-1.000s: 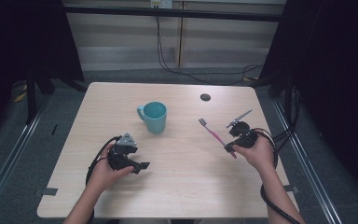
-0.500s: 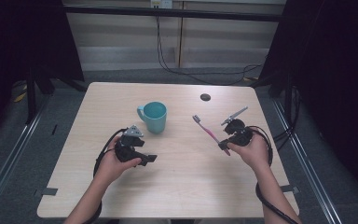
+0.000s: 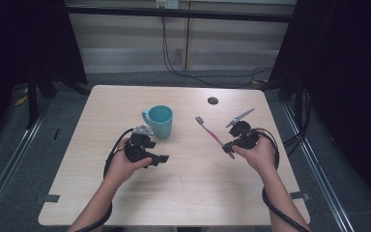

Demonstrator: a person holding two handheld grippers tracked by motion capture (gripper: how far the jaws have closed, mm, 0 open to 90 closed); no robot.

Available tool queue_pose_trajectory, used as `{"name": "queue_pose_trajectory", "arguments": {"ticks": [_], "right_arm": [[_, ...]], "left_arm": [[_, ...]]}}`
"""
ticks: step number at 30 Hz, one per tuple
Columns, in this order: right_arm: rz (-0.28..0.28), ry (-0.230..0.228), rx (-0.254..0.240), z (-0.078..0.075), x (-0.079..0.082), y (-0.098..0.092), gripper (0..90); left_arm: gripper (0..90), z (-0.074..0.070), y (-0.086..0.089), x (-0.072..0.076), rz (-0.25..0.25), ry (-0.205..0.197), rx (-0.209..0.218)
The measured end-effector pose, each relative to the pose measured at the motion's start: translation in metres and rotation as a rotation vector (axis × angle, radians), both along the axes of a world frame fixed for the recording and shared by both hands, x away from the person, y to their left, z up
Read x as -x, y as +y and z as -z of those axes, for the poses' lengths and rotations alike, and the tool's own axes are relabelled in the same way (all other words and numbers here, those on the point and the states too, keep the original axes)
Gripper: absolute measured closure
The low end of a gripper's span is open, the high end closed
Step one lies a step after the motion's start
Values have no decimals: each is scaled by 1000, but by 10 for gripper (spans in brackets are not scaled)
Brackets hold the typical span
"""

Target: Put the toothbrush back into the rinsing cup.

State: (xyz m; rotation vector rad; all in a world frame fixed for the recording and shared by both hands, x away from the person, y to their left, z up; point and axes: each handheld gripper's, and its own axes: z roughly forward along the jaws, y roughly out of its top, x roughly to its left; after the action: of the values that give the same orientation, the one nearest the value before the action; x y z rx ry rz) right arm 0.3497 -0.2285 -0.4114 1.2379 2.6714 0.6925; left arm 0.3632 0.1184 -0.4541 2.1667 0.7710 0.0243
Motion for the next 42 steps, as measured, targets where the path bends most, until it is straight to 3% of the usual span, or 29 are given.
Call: {"name": "queue_pose_trajectory", "arguments": {"ticks": [11, 32, 42], "right_arm": [[-5, -14, -21, -7, 0, 4, 826], [-21, -18, -59, -7, 1, 12, 825], [-24, -23, -64, -9, 0, 20, 826]], "left_arm": [[181, -9, -23, -9, 6, 20, 21], [213, -24, -46, -17, -11, 9, 55], [217, -29, -51, -20, -9, 14, 49]]}}
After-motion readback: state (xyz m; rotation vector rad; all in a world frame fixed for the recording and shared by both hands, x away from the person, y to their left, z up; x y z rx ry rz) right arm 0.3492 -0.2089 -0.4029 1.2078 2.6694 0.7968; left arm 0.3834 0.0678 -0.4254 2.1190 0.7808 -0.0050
